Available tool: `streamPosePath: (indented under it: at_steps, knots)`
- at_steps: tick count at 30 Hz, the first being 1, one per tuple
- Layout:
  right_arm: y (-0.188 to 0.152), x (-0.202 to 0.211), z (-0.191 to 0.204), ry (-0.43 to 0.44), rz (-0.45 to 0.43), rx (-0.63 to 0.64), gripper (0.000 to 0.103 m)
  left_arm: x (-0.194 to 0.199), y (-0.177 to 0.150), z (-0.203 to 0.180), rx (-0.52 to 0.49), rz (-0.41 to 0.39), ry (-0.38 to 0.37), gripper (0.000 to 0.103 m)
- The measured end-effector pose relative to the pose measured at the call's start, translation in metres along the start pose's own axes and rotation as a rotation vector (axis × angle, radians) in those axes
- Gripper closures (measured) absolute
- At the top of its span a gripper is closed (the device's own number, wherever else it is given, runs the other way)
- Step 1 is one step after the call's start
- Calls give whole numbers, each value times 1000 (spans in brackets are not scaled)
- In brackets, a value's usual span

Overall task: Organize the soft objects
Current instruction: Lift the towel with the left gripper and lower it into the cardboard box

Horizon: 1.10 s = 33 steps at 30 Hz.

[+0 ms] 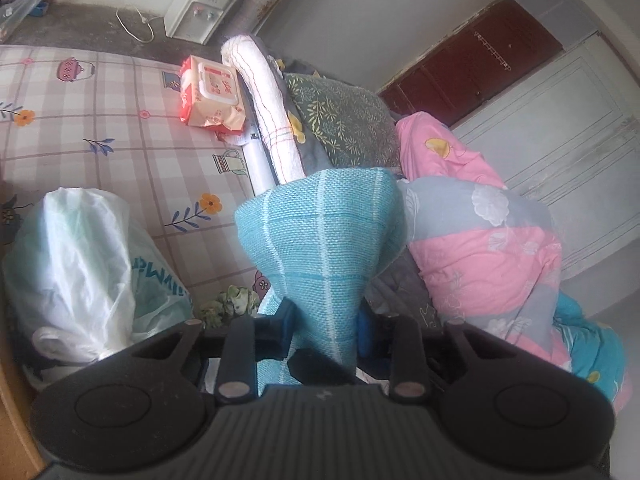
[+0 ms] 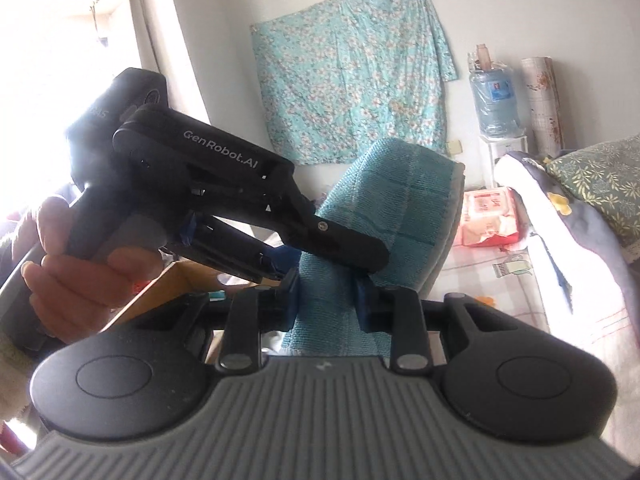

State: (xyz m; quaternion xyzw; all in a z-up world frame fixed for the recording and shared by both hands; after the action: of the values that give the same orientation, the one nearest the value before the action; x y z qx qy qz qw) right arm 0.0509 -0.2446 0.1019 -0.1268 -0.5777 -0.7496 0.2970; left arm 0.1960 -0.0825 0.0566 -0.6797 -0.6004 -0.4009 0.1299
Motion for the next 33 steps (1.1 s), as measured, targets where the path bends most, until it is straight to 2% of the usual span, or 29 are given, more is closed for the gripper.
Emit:
streamPosePath:
  at_steps: [2,6,8,11,15,18,20,21,24,26,30,33]
  knots:
    - [-1,3,21,62,0,13,73,23,-17,7,12,-53,11,75]
    - [-3,0,60,206,23,18,69,72,-51,33,68,-159,35,86]
    - [-6,1,82,281,40,14,68,94,-68,49,110,-204,48,87]
    - [-11,-2,113,329,58,30,68,127,-95,76,176,-275,105,87]
    - [-15,-8,138,353,86,31,68,173,-128,118,266,-372,248,87]
    - [-18,-17,142,350,116,3,65,199,-142,146,299,-423,475,87]
    - [-21,-23,143,345,132,-22,64,206,-141,162,287,-404,643,87]
    - [-24,-26,141,344,140,-37,64,204,-139,170,286,-385,699,87]
    - [-28,-35,135,340,157,-69,64,183,-121,187,242,-307,945,87]
    - [-29,-41,123,336,161,-85,63,165,-107,195,191,-260,1072,87]
    - [-27,-41,102,324,145,-119,62,130,-85,198,84,-163,1229,88]
    - [-26,-39,84,325,128,-153,62,104,-76,203,36,-65,1285,88]
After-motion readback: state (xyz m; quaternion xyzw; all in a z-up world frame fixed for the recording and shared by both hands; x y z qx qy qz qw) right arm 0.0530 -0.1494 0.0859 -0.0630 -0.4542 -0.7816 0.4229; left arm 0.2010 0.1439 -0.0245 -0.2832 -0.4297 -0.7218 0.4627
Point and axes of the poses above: each gripper's, at about its wrist camera, not at the fingertips, and x roughly against the way its jaws point, z to its left, y to its top, the point moved 2 cm from there along -x, roughly the way its jaws point, and after that the axes turned 12 degrees about z, right-handed, at the moved point
